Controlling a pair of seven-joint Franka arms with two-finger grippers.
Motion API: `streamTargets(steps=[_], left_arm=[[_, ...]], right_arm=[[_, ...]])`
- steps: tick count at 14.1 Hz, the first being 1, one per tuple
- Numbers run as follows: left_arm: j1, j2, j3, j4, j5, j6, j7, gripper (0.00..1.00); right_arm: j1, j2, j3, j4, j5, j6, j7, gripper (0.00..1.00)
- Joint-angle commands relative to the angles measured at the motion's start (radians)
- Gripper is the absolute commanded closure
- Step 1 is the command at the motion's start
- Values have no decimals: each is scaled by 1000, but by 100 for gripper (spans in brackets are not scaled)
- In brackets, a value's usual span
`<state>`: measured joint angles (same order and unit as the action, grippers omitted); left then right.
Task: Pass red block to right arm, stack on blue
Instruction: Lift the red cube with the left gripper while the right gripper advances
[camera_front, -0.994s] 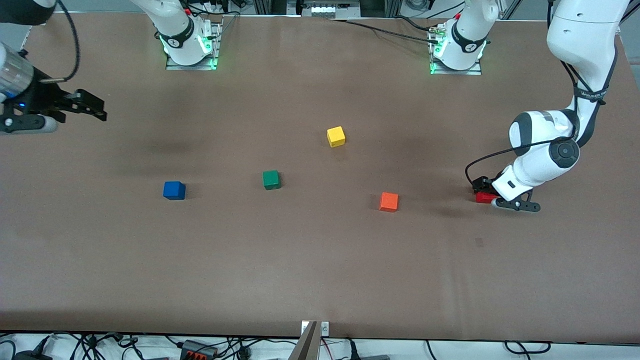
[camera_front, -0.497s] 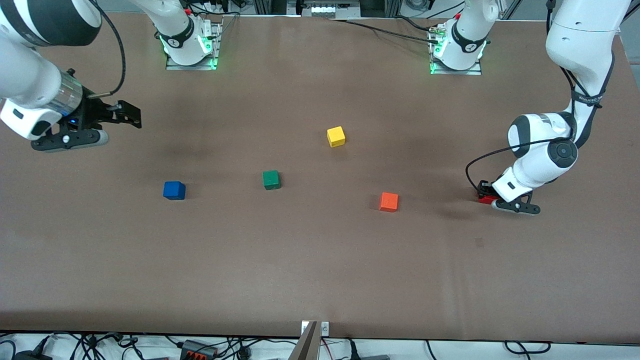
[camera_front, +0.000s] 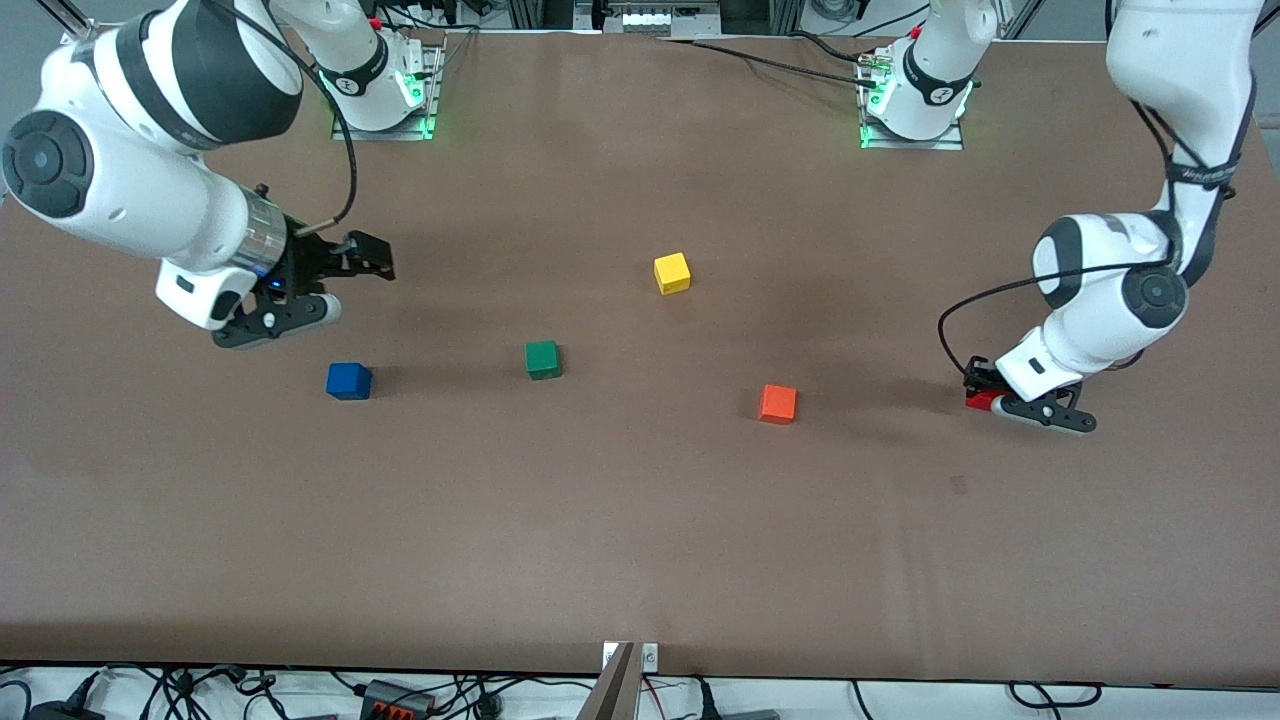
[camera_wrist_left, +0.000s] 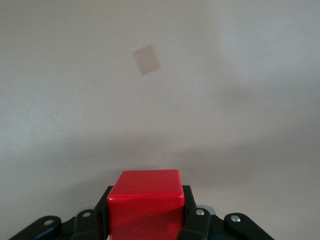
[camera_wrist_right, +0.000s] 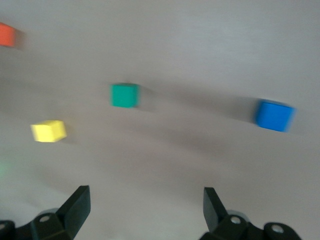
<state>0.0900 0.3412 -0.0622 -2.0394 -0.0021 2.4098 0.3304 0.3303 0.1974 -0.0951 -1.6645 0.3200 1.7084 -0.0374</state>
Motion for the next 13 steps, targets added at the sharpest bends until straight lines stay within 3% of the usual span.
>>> streamTargets(steps=[1, 5, 7, 10, 13], left_arm=[[8, -59, -48, 105, 17, -193, 126, 91], [2, -60, -117, 298, 17, -464, 272, 91], [-19, -60, -136, 346, 10, -608, 344, 90], [-21, -57, -206, 372, -19, -606, 443, 88], [-22, -54, -270, 370, -151, -523, 577, 86]], right_arm=[[-17, 68, -9, 29, 218, 39, 4, 0], [-51, 152, -11, 29, 570, 42, -2, 0], [-57, 189, -11, 29, 719, 37, -21, 0], [-54, 223, -11, 29, 855, 34, -71, 0], [-51, 250, -8, 28, 980, 30, -139, 0]])
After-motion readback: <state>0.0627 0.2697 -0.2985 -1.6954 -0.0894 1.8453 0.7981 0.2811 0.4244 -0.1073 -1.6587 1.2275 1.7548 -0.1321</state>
